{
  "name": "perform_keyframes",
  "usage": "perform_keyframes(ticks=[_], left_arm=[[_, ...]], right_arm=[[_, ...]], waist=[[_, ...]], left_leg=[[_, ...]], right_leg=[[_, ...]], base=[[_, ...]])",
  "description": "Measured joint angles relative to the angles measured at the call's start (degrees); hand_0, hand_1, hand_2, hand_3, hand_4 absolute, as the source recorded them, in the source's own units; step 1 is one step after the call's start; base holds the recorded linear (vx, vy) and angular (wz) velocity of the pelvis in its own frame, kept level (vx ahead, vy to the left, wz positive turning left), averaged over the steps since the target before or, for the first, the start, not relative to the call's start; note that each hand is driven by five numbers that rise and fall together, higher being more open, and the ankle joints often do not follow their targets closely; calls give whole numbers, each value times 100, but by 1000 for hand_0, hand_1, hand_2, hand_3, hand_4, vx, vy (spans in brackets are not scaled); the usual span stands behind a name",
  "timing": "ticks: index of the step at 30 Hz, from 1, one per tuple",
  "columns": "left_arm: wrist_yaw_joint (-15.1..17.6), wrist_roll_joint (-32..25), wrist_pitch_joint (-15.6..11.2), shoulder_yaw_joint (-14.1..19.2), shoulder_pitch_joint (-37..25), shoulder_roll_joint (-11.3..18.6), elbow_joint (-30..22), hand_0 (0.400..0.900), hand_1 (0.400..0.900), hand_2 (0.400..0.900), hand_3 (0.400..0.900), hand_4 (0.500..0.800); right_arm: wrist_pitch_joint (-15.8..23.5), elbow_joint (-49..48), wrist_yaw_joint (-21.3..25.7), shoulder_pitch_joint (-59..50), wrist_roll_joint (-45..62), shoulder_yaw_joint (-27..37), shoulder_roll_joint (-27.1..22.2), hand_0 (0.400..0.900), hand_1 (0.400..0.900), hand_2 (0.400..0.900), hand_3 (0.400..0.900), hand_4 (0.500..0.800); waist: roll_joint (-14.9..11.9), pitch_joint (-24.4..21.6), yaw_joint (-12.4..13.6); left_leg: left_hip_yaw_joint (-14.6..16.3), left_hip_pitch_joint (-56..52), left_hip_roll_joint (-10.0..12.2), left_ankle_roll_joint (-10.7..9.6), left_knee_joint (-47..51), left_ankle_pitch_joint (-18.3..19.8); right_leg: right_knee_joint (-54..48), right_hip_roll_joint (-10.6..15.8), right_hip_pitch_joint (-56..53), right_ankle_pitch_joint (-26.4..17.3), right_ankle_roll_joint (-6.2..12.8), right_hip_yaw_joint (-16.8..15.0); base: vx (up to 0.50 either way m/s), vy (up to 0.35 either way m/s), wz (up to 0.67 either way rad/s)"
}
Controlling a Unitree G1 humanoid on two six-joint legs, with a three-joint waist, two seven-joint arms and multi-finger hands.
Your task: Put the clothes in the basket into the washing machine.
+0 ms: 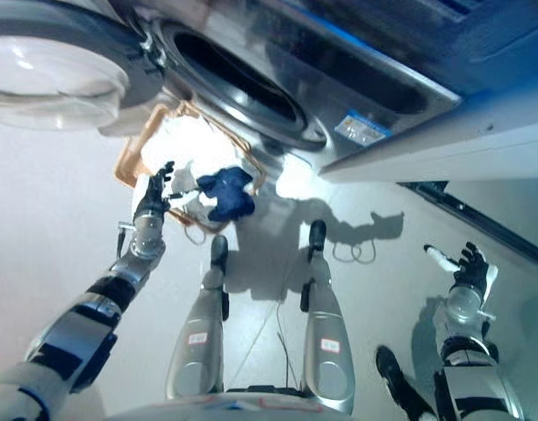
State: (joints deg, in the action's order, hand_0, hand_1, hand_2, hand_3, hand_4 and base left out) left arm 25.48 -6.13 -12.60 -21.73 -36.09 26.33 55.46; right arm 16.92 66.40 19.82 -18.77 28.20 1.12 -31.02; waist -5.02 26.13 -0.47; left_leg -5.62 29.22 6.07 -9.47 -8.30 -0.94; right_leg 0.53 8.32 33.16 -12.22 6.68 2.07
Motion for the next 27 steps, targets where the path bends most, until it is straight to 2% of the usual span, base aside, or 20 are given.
perform_keyframes(ticks=[6,10,13,19,27], left_arm=[[198,0,-6,-277,-736,27,480,900,900,900,900,800],[290,1,-1,-351,-958,68,506,900,900,900,900,800],[395,14,-1,-548,-1114,143,550,900,900,900,900,800],[479,60,8,-672,-1664,320,850,900,900,900,900,800],[584,166,5,-776,-1978,532,943,900,900,900,900,800]], right_arm=[[230,5,130,-41,15,-15,-40,900,900,900,900,800],[276,183,153,-103,228,-57,-34,900,900,900,900,800],[355,193,223,-101,256,-117,-37,900,900,900,900,800],[560,102,251,-228,290,-180,-43,900,900,900,900,800],[732,-182,361,-272,444,-213,-45,900,900,900,900,800]], waist=[[-159,113,-161],[-162,118,-288],[-165,114,-324],[-167,113,-400],[-167,114,-551]], left_leg=[[-55,890,-29,-7,-564,136],[-116,1374,-54,-14,-779,148],[-125,1619,-53,-14,-848,153],[-161,2332,-53,-31,-1286,271],[-176,3076,-98,7,-1845,402]], right_leg=[[279,4,732,11,-1,8],[357,2,1137,-5,-17,-12],[480,-2,1409,-4,-16,-22],[774,-24,2068,21,-18,-44],[1082,-23,2710,104,8,-159]], base=[[-64,-20,3],[-13,-11,0],[-35,-21,-1],[0,0,0],[-4,0,-3]])
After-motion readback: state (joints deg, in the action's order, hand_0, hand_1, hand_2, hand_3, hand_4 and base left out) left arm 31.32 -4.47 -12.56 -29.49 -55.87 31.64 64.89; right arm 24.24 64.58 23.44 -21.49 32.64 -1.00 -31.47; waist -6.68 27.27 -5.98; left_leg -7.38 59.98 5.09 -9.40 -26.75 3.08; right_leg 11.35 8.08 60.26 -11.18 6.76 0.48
